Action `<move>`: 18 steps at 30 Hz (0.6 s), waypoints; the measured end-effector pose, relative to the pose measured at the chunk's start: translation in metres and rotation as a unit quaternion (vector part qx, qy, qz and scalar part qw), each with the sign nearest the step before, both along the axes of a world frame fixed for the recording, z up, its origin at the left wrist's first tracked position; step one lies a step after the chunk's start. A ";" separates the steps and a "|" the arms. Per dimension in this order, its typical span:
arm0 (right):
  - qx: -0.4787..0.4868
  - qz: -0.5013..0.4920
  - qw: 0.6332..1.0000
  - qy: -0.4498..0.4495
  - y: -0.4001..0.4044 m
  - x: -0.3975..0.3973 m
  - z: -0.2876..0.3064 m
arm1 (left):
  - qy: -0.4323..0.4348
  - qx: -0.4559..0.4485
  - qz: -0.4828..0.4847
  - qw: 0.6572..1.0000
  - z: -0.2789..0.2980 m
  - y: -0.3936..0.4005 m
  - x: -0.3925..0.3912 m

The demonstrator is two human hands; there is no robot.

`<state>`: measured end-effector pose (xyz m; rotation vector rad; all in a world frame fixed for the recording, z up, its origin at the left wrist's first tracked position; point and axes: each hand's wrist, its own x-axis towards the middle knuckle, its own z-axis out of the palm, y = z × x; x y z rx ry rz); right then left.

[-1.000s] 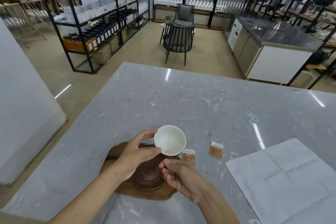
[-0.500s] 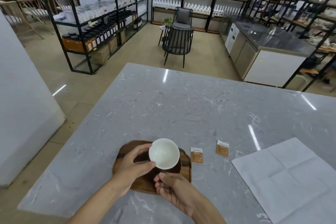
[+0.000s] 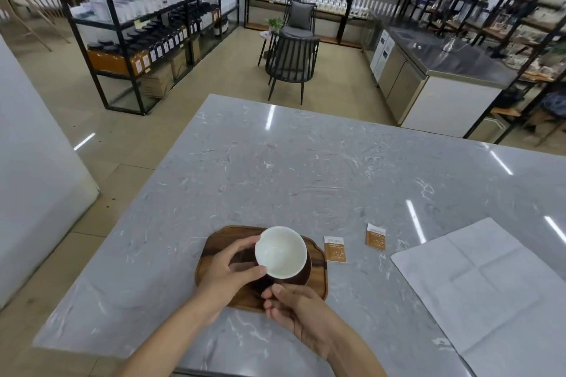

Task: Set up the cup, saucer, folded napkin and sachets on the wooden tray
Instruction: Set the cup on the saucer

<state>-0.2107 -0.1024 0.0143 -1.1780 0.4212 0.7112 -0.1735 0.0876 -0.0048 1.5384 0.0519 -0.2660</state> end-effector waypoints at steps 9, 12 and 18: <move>-0.193 0.033 0.975 -0.108 -0.005 -0.003 0.003 | -0.037 0.062 -0.015 0.997 -0.004 0.007 0.010; -0.319 -0.066 0.927 -0.189 -0.027 0.007 0.001 | -0.052 0.088 -0.033 0.994 -0.002 0.011 0.018; -0.305 0.025 0.899 -0.312 -0.049 0.027 0.002 | -0.055 0.085 -0.105 0.989 -0.001 0.010 0.028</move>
